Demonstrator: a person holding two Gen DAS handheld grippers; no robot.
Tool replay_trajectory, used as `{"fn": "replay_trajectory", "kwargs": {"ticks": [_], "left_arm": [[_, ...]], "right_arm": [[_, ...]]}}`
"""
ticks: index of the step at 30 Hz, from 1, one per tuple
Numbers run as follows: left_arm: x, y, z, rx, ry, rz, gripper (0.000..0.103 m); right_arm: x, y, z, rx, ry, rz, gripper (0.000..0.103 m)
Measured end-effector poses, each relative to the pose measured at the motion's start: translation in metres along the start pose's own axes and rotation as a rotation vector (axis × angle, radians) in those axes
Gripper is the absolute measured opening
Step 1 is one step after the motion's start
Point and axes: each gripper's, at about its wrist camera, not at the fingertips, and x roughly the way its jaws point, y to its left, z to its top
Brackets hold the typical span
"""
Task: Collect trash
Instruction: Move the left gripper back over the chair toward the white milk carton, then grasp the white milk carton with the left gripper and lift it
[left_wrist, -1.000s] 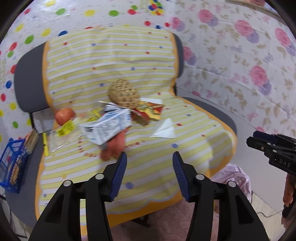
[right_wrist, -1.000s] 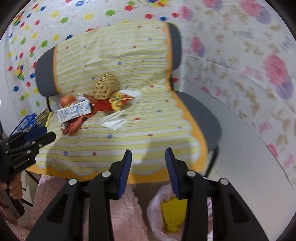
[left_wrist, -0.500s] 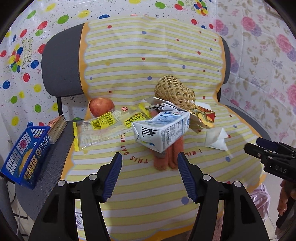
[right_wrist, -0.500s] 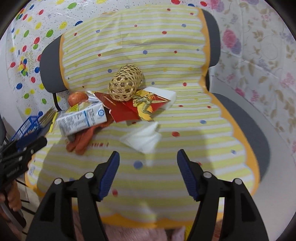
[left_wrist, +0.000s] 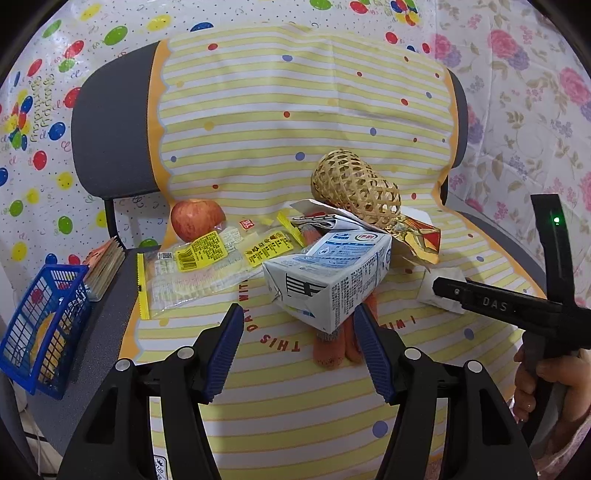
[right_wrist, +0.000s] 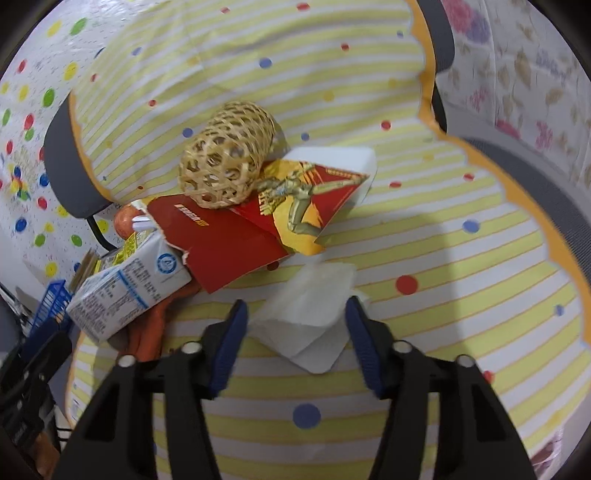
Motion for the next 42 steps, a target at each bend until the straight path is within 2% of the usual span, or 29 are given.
{"fn": "replay_trajectory", "kwargs": {"ticks": [2,5,7,13,15,19,27,32,37,39,42], "left_arm": [[0.002,0.002,0.0,-0.002,0.005,-0.001,0.063],[0.002,0.005,0.0,-0.009,0.005,-0.004,0.063],[0.001,0.008,-0.001,-0.015,0.004,-0.005,0.063],[0.001,0.011,-0.004,-0.027,0.004,-0.028,0.065],[0.001,0.011,-0.003,-0.029,-0.005,-0.04,0.076],[0.013,0.006,0.004,0.002,-0.004,-0.084,0.087],[0.048,0.01,0.019,0.015,0.041,-0.113,0.087],[0.064,0.012,0.022,0.021,0.061,-0.192,0.087],[0.058,0.014,0.022,0.005,0.044,-0.288,0.081],[0.057,0.012,0.021,0.021,0.047,-0.289,0.075],[0.057,0.009,0.02,0.056,0.047,-0.278,0.075]], "right_arm": [[0.003,-0.001,0.001,0.021,0.004,0.013,0.024],[-0.007,0.004,0.001,0.0,-0.03,0.02,0.008],[-0.018,0.009,0.002,-0.036,-0.064,0.004,0.002],[-0.059,0.016,-0.004,-0.161,-0.128,-0.059,0.002],[-0.073,0.016,-0.011,-0.193,-0.145,-0.084,0.002],[-0.088,0.012,-0.021,-0.209,-0.151,-0.098,0.002],[-0.098,0.005,-0.027,-0.197,-0.142,-0.096,0.002],[-0.094,0.008,-0.028,-0.203,-0.125,-0.095,0.002],[-0.094,0.013,-0.031,-0.212,-0.112,-0.088,0.002],[-0.095,0.014,-0.032,-0.213,-0.111,-0.087,0.002],[-0.096,0.015,-0.033,-0.214,-0.108,-0.08,0.002]]}}
